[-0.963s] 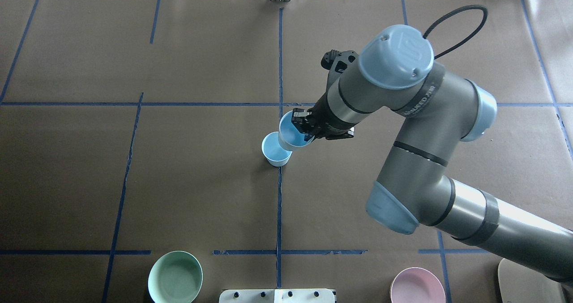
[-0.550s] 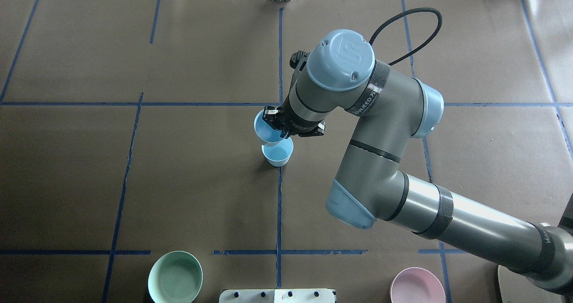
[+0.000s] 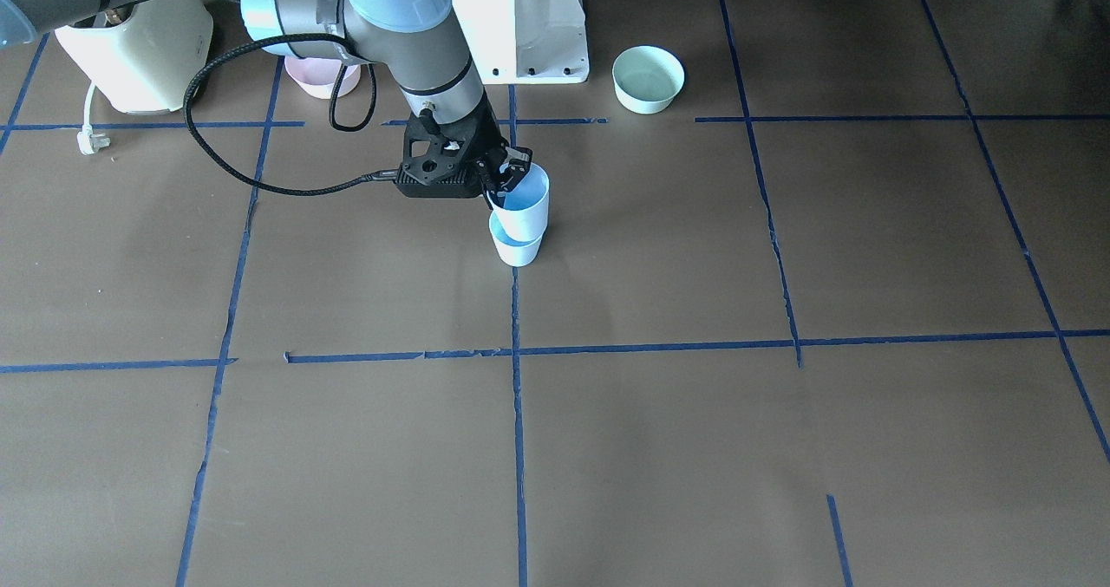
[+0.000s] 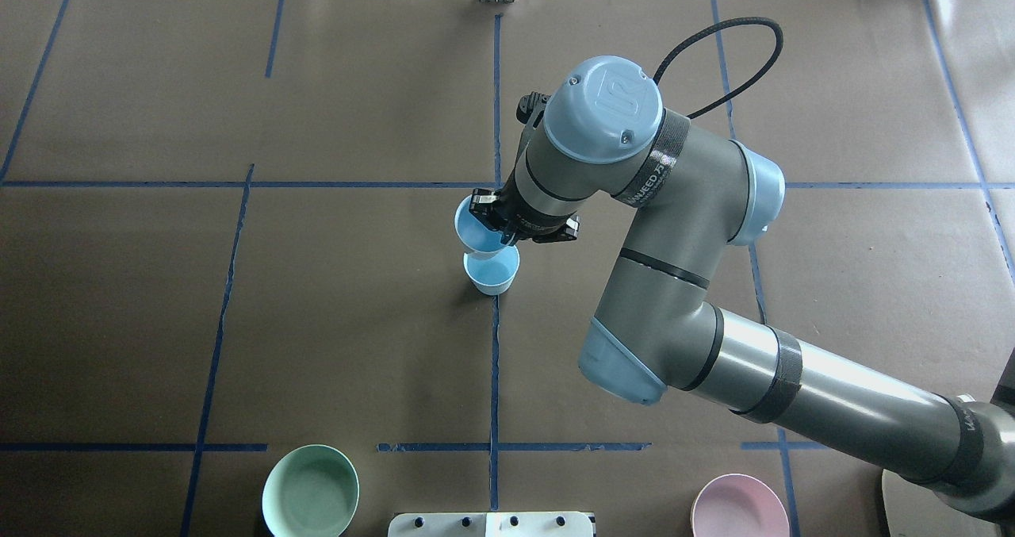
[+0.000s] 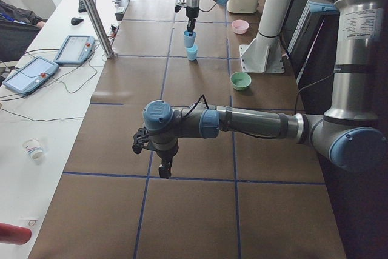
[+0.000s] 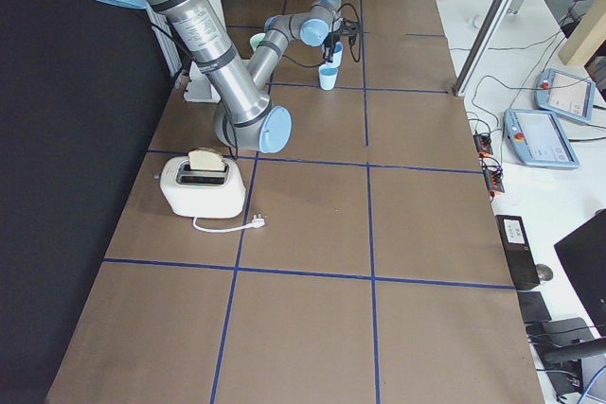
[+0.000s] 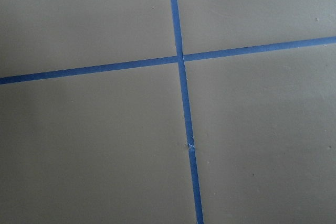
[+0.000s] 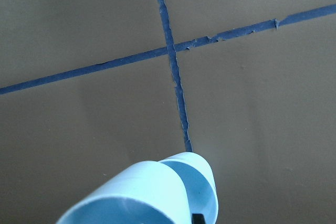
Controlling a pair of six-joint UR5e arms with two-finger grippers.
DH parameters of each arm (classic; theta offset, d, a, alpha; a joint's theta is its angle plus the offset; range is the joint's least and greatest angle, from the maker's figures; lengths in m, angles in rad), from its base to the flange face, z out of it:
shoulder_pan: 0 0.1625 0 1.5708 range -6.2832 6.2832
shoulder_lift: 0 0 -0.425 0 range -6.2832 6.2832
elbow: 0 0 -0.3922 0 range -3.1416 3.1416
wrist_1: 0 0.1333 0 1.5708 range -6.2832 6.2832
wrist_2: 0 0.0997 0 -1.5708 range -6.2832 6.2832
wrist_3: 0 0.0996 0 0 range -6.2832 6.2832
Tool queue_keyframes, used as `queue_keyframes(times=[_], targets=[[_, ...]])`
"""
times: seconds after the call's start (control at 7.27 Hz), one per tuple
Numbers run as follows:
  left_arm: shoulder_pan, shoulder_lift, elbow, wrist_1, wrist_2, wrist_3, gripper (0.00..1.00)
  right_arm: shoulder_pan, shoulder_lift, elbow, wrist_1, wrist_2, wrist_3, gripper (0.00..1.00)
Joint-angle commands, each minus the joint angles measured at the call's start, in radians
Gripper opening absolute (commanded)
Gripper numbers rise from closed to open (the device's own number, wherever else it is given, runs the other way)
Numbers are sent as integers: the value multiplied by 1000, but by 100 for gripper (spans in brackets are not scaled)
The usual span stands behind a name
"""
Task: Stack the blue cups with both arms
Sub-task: 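Lower the held cup into the centre cup and open the right gripper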
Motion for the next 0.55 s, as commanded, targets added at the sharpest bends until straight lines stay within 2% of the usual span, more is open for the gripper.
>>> queue_keyframes(times=[0.0, 0.14, 0.28, 0.41], targets=[[0, 0, 0, 0, 0, 0, 100, 0, -5, 3, 0, 1, 0, 9], [0, -2, 0, 0, 0, 0, 100, 0, -10, 3, 0, 1, 0, 11], [0, -2, -2, 0, 0, 0, 100, 0, -10, 1, 0, 4, -1, 25], [0, -2, -2, 0, 0, 0, 100, 0, -10, 1, 0, 5, -1, 67]])
